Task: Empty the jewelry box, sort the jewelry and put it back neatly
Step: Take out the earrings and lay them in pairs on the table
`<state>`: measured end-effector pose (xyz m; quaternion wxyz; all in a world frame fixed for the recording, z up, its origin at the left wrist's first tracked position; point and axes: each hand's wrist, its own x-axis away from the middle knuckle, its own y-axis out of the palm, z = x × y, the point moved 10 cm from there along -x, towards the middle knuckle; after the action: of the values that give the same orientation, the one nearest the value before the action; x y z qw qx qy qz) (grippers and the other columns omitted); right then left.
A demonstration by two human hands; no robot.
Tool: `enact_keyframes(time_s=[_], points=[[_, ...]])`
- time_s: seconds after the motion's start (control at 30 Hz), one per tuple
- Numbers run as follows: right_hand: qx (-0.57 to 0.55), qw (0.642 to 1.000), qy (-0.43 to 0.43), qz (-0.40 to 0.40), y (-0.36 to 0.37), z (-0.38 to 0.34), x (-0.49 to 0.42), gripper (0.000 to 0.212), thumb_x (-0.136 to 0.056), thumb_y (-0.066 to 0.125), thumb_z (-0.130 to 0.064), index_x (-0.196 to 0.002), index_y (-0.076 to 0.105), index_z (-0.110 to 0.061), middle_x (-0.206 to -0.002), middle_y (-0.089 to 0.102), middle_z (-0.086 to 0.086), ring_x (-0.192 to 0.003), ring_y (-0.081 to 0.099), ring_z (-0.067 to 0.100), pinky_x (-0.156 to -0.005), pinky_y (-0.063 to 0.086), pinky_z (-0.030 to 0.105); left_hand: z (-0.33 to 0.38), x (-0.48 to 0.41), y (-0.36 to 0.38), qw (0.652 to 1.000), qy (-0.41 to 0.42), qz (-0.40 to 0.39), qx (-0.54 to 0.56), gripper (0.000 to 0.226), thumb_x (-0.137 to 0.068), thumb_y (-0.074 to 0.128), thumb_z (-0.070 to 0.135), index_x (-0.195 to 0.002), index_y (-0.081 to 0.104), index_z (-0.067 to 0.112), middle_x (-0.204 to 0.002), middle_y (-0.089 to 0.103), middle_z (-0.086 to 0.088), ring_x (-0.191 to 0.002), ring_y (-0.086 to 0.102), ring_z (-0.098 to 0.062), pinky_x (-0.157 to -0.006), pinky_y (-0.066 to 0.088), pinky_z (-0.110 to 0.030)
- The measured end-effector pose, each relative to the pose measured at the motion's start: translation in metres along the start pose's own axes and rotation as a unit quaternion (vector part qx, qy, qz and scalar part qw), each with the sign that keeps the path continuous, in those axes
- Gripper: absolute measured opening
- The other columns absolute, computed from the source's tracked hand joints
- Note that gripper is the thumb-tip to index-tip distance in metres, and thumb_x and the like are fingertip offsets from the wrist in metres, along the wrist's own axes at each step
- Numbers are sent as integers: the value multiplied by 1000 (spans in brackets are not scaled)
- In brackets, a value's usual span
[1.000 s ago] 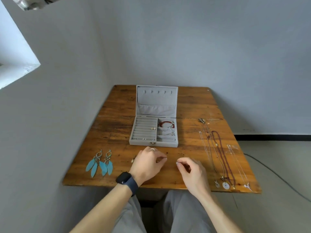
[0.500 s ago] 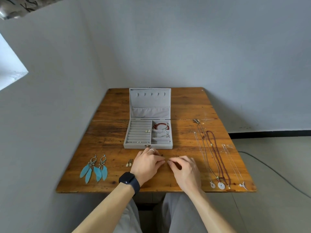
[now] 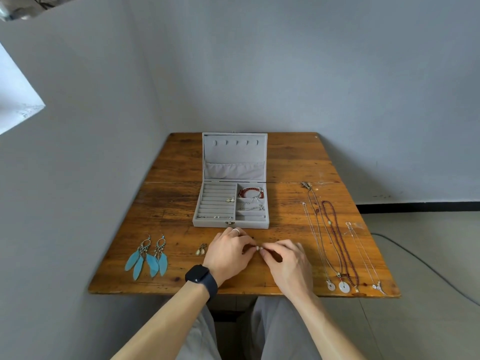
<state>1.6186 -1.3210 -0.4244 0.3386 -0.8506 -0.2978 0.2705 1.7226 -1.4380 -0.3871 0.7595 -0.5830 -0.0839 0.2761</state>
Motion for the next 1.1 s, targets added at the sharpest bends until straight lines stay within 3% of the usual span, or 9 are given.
enact_keyframes(time_s=[0.23,0.3,0.6,0.93,1.1], points=[[-13,1000,-4,5,-1,-1,0,26,-91,64,-49,-112,73,-36,-104,64,-18,-97,60,8,-94,37,23,3,-3,2,1000,7,0,-1,26,-98,53,44,-119,67,37,-119,63,10,-112,51,-11,-95,39,-28],[-19,1000,-2,8,-3,-1,1,27,-93,62,-46,-116,72,-35,-106,65,-18,-98,59,9,-88,33,17,2,-4,3,1000,3,0,0,27,-98,53,45,-119,67,37,-119,62,10,-112,51,-11,-95,39,-28],[-8,1000,-10,17,-7,-5,2,21,-91,68,-37,-111,74,-32,-101,65,-17,-90,50,8,-67,35,14,-1,-5,6,1000,0,-3,3,27,-97,54,46,-119,67,37,-118,63,10,-113,51,-10,-96,41,-30],[0,1000,-10,9,-3,-4,0,21,-91,66,-43,-109,74,-34,-102,65,-17,-91,56,10,-73,31,15,0,-4,5,1000,2,-1,0,25,-96,56,45,-116,68,35,-117,63,9,-112,52,-11,-92,43,-29],[0,1000,-11,15,-5,-3,1,17,-90,68,-44,-102,73,-34,-97,64,-18,-88,56,10,-69,31,15,0,-4,3,1000,2,-5,4,25,-96,57,44,-115,68,34,-116,63,9,-111,52,-12,-89,45,-29]])
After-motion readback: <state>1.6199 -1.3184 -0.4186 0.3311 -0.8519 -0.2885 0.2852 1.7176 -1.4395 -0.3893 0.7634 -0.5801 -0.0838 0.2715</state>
